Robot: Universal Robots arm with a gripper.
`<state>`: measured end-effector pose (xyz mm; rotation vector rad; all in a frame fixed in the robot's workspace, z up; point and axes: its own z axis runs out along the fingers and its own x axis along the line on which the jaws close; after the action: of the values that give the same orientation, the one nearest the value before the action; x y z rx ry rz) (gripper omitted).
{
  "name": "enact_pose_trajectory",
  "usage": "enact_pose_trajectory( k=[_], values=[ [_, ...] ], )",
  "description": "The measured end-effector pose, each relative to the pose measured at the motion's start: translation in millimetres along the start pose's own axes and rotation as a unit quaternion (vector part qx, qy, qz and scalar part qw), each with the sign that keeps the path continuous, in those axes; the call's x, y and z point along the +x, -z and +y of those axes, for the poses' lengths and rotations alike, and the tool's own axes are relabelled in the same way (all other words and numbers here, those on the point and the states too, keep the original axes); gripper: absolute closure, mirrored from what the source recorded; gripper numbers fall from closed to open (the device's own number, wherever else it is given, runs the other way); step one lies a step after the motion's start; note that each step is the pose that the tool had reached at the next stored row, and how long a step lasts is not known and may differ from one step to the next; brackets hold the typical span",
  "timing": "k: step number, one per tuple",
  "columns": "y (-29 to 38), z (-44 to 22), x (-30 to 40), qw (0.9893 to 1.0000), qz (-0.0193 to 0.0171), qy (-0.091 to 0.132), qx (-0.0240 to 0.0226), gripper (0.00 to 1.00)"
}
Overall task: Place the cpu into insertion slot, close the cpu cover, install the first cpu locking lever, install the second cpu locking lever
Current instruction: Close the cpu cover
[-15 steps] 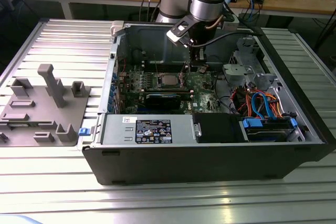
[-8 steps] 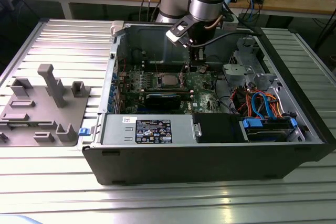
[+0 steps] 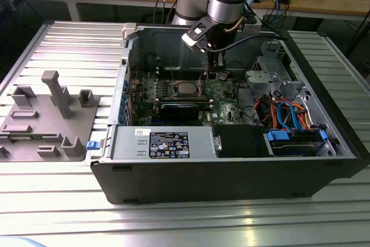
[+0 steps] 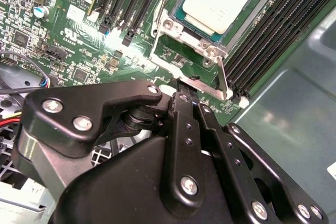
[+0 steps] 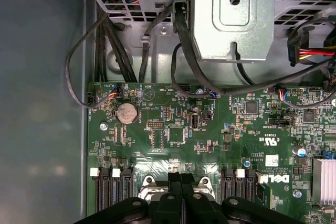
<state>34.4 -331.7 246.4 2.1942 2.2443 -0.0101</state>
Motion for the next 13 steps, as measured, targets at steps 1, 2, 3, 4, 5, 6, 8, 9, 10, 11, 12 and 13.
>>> enact_pose_trajectory(
  k=[1, 2, 3, 4, 5, 6, 8, 9, 10, 11, 12, 13],
  values=[
    [0.0, -0.2, 0.0, 1.0, 0.0001, 0.0, 0.0, 0.89],
    [0.0, -0.5, 0.0, 1.0, 0.0, 0.0, 0.0, 0.89],
    [0.0, -0.6, 0.0, 1.0, 0.0001, 0.0, 0.0, 0.89],
    [0.0, -0.9, 0.0, 1.0, 0.0, 0.0, 0.0, 0.89],
    [0.0, -1.2, 0.0, 1.0, 0.0, 0.0, 0.0, 0.89],
    [0.0, -1.4, 0.0, 1.0, 0.0, 0.0, 0.0, 0.89],
    [0.0, -1.4, 0.1, 1.0, 0.0, 0.0, 0.0, 0.89],
    [0.0, -1.5, 0.0, 1.0, 0.0, 0.0, 0.0, 0.89],
    [0.0, -1.6, 0.0, 1.0, 0.0, 0.0, 0.0, 0.89],
    [0.0, -1.7, 0.0, 1.0, 0.0, 0.0, 0.0, 0.89],
    [0.0, -1.9, 0.0, 1.0, 0.0, 0.0, 0.0, 0.89],
    [0.0, -2.1, 0.0, 1.0, 0.0, 0.0, 0.0, 0.89]
  ],
)
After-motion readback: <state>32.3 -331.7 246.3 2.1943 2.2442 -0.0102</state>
